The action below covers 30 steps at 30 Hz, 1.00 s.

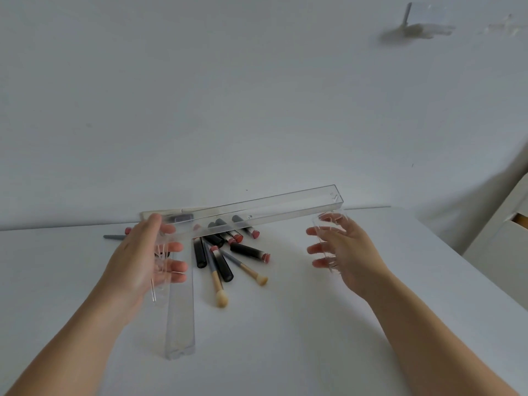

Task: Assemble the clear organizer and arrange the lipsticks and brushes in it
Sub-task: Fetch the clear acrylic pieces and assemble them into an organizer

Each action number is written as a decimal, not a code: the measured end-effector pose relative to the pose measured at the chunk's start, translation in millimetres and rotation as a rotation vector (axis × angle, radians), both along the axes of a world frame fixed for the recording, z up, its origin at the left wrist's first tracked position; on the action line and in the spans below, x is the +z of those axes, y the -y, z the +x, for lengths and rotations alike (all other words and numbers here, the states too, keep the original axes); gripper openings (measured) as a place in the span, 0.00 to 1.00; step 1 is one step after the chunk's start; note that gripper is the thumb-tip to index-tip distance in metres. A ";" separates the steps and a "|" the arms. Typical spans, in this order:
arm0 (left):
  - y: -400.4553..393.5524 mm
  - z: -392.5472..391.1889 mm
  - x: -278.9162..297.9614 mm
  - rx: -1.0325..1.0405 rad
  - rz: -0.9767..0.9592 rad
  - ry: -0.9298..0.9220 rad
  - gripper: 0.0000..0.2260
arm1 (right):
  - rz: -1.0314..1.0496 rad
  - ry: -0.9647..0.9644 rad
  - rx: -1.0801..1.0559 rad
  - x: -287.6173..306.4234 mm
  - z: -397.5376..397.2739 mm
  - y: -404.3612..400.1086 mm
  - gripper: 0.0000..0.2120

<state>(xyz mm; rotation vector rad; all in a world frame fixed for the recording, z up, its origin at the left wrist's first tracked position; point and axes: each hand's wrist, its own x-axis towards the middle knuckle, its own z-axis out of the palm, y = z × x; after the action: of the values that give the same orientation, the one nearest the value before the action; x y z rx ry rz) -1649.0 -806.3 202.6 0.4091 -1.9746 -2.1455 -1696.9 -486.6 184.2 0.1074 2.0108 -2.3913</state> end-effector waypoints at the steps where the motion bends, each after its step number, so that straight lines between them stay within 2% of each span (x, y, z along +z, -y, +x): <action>1: -0.1 -0.2 -0.5 0.000 -0.006 -0.002 0.16 | -0.011 -0.007 0.033 0.5 0.4 -1.6 0.12; 7: -0.7 -0.3 -2.6 0.005 -0.063 -0.011 0.17 | 0.015 0.020 0.168 -1.3 -1.2 -7.2 0.29; 11: -2.7 -0.8 -4.7 0.019 -0.143 -0.030 0.16 | 0.007 0.018 0.237 -3.5 -1.4 -7.9 0.32; 17: -2.7 -2.6 -7.3 0.054 -0.216 -0.049 0.17 | -0.045 0.004 0.281 -5.7 -2.2 -6.7 0.31; 22: 1.7 -4.0 -9.2 0.065 -0.282 -0.077 0.16 | -0.116 0.045 0.290 0.4 0.1 -4.9 0.26; 26: 2.7 -4.1 -9.9 0.070 -0.322 -0.097 0.14 | -0.119 0.104 0.195 4.7 -0.2 -2.5 0.33; 28: 2.3 -3.1 -9.8 0.075 -0.353 -0.105 0.14 | -0.038 0.110 0.120 3.5 -0.7 -0.2 0.30; 30: 0.7 -1.7 -9.0 0.077 -0.379 -0.119 0.13 | 0.027 0.105 0.043 1.3 -0.5 2.4 0.22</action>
<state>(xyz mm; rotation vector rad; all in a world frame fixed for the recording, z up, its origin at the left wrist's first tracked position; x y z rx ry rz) -1650.7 -806.9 193.6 0.2798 -2.1903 -1.6562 -1697.4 -489.1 185.5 0.1844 1.9784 -2.2829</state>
